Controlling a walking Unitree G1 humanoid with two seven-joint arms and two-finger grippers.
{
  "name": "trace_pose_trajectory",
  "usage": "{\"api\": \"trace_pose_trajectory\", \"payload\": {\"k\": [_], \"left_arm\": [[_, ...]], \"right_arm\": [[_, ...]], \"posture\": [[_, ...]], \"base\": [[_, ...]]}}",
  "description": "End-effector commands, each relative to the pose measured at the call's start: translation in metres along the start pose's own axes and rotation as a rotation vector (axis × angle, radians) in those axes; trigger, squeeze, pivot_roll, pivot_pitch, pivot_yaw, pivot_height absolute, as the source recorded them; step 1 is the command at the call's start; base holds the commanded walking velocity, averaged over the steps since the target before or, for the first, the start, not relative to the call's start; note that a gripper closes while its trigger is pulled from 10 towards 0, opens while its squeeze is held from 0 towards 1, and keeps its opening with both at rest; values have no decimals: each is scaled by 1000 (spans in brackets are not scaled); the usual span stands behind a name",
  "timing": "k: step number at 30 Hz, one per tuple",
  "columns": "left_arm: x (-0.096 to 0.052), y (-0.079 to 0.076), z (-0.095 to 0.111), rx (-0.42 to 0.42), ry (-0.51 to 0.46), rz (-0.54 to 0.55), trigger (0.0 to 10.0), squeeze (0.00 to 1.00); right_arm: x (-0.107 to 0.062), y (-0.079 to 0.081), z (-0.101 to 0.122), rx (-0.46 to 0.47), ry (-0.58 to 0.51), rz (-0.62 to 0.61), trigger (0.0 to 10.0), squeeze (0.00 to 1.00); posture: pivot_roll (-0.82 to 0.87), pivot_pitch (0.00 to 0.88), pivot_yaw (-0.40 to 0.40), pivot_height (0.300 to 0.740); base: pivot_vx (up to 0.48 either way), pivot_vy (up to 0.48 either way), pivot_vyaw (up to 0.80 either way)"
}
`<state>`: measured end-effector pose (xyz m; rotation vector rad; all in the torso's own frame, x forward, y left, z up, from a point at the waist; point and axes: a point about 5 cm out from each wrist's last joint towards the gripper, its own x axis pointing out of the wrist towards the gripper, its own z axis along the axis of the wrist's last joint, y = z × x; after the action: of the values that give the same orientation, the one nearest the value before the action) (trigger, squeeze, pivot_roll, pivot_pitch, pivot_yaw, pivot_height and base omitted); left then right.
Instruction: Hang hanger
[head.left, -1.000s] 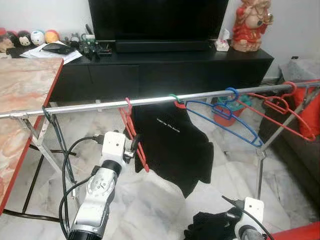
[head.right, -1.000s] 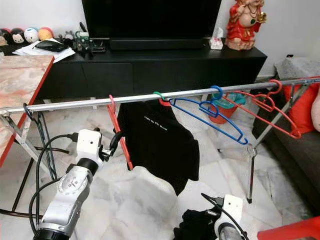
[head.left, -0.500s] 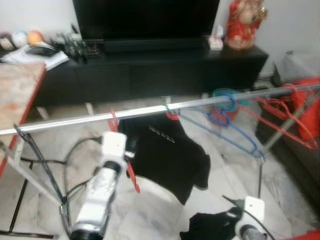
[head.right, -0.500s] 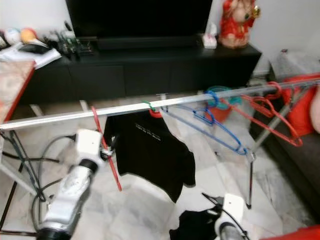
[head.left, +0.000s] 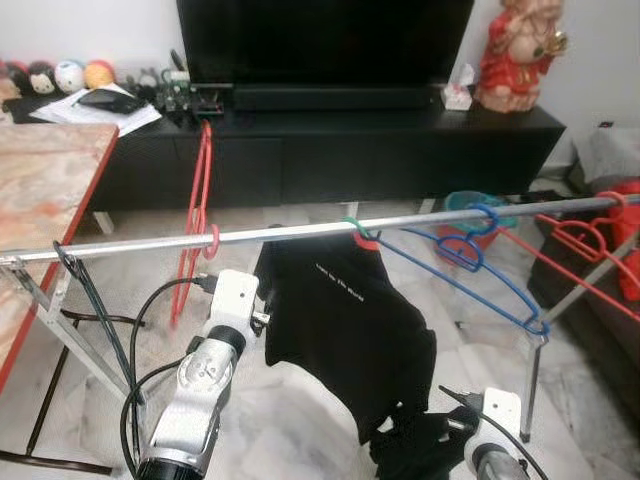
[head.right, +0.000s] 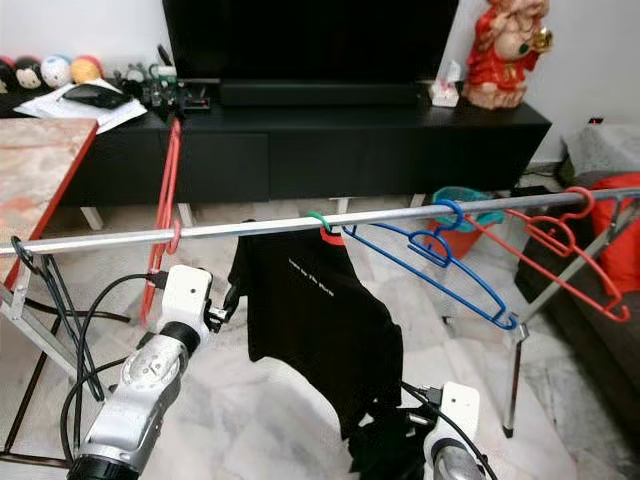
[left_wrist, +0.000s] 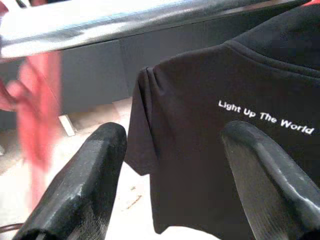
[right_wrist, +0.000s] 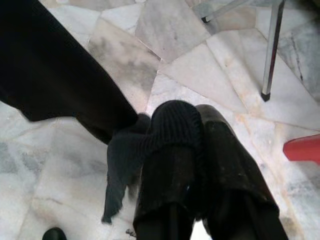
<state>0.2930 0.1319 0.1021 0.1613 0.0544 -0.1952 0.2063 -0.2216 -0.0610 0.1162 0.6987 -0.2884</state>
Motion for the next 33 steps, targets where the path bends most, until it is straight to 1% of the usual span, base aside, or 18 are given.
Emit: {"api": "trace_pose_trajectory", "payload": {"k": [1,6,10,12,19,22,24,28,31,33], "left_arm": [[3,-2,2,26,8,-6,10000,0],[1,-4,2,30,22,-24,10000,0],[-2,-2,-1,44,47,-25,10000,0],[-2,-2,-2,57,62,-36,10000,0],[1,-5,-4,56,74,-45,10000,0],[4,-2,0,76,61,-13,10000,0],[6,3,5,65,41,24,10000,0],[8,5,9,60,24,36,10000,0],[9,7,11,71,11,44,10000,0],[10,10,13,78,4,70,10000,0]], "right_arm": [[2,-3,6,8,-19,-9,10000,0],[2,-3,7,5,-18,-9,10000,0],[2,-3,7,2,-17,-7,10000,0],[2,-3,7,2,-17,-6,10000,0],[2,-3,8,1,-20,-8,10000,0],[2,-4,9,-1,-20,-10,10000,0],[2,-5,9,-2,-21,-11,10000,0],[2,-6,9,-3,-20,-12,10000,0],[3,-5,9,-3,-21,-9,10000,0],[3,-4,10,-4,-22,-5,10000,0]], "posture": [[15,0,-73,740],[14,0,-73,740],[17,0,-76,740],[20,0,-79,740],[15,0,-78,740],[15,0,-80,740],[15,0,-81,740],[16,0,-81,740],[15,0,-82,740],[16,0,-83,740]], "base": [[0,0,0],[0,0,0],[0,0,0],[0,0,0],[0,0,0],[0,0,0],[0,0,0],[0,0,0],[0,0,0],[0,0,0]]}}
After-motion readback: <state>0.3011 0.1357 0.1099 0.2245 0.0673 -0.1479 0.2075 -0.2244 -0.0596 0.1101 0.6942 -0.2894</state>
